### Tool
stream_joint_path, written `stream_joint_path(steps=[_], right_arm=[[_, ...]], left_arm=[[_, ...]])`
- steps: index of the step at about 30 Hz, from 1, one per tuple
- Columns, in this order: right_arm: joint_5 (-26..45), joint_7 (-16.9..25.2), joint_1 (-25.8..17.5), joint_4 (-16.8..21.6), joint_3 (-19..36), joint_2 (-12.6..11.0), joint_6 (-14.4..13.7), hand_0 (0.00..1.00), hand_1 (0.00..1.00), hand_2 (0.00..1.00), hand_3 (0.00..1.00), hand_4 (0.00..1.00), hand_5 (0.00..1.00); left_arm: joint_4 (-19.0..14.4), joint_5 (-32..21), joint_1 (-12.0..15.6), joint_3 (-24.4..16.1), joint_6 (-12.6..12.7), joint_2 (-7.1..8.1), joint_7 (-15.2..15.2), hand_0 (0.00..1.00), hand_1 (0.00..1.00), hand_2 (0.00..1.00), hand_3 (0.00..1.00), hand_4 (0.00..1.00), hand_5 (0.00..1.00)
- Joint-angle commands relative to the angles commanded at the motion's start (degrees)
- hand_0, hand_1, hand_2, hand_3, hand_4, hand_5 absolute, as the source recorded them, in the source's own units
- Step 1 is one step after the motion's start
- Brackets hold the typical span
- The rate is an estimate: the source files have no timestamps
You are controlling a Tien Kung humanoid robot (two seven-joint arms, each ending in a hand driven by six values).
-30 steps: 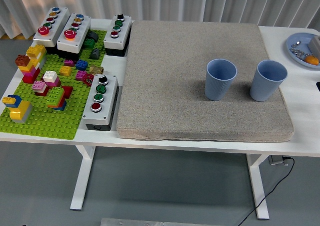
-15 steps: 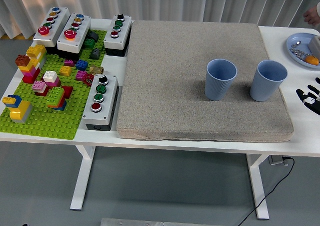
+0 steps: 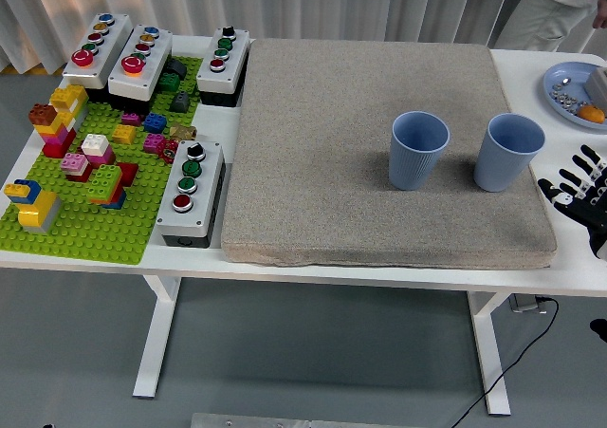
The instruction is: Pick cup pour cup place
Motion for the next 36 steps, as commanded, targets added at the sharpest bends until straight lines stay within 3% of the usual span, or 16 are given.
stream_joint_path(steps=[12,13,18,19,36], right_arm=[[-3.74,-1.33,1.49,-0.41,-1.69,0.92,-3.32,0.886,0.833,0.952,0.943,0.880,0.293],[-3.70,-1.27,1.51,-0.43,-1.75,0.96,-3.41,0.884,0.824,0.946,0.933,0.976,0.558],[-2.87,-1.18,1.75,-0.09,-2.69,0.95,-3.26,0.884,0.824,0.946,0.933,0.976,0.558],[-3.01,-1.26,1.76,0.03,-2.89,0.94,-3.24,0.887,0.824,0.946,0.928,0.982,0.671],[-4.49,-2.48,1.79,0.51,-4.30,0.83,-2.35,0.896,0.828,0.953,0.930,0.978,0.653]], left_arm=[[0.00,-0.21,0.01,0.37,-0.04,0.02,0.03,0.695,0.681,0.740,0.675,0.474,0.979],[0.00,-0.21,0.02,0.39,-0.04,0.02,0.04,0.695,0.681,0.740,0.675,0.471,0.980],[0.00,-0.19,0.05,0.48,-0.06,0.07,0.06,0.695,0.681,0.740,0.675,0.471,0.980],[0.00,-0.16,0.05,0.50,-0.07,0.09,0.07,0.695,0.680,0.739,0.674,0.471,0.981],[0.00,-0.07,-0.07,0.44,-0.09,0.05,0.07,0.695,0.680,0.739,0.673,0.470,0.980]])
